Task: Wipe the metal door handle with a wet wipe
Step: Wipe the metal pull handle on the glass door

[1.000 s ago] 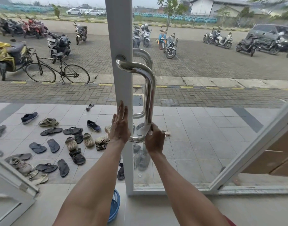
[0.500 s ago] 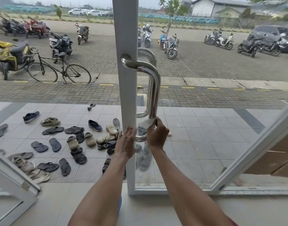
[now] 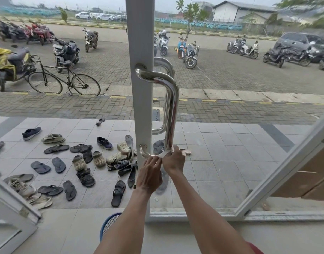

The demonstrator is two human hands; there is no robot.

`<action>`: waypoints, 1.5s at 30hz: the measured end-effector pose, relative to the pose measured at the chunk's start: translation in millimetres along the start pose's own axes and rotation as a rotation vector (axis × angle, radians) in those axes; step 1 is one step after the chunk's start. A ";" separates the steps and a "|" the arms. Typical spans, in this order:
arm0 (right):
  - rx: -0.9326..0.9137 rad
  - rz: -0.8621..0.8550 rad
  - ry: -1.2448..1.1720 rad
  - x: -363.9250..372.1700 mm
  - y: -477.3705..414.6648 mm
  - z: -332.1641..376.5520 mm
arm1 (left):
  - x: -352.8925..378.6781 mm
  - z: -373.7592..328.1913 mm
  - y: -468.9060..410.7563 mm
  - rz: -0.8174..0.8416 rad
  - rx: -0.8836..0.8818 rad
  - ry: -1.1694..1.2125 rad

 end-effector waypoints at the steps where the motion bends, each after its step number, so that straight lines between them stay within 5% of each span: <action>1: 0.027 0.012 -0.030 -0.1 1.1 -1.7 | 0.6 -0.1 -0.8 -0.001 -0.012 0.010; 10: 0.116 0.032 -0.232 -9.9 20.1 -5.7 | -3.6 -18.6 -4.8 -0.009 -0.065 0.200; 14: 0.168 0.038 -0.279 -12.9 23.2 -10.6 | -1.4 -8.3 -10.7 -0.022 -0.269 0.253; 23: 0.103 -0.141 -0.159 -41.5 10.5 -1.5 | 7.8 -0.4 -37.7 -0.040 -0.492 0.238; 29: -0.049 -0.174 -0.286 -51.5 -1.0 18.7 | 14.7 19.4 -30.3 0.026 -0.531 -0.003; 34: -0.186 -0.132 -0.332 -52.2 -7.1 39.6 | 7.6 33.4 -33.8 0.192 -0.334 -0.414; 40: -0.230 -0.152 -0.311 -51.1 -6.6 40.4 | 14.9 -5.4 -36.7 0.053 -0.222 -0.315; 45: -0.219 -0.199 -0.327 -47.6 -6.4 38.9 | 16.8 28.6 -28.2 0.225 -0.149 -0.491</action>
Point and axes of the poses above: each hand's wrist, its own y-axis away from the middle knuckle, its own x-axis out of the palm, z = x × y, the point moved 8 cm from there along -y, towards the middle knuckle, and after that the axes turned 8 degrees about -z, right-handed, at the moved point
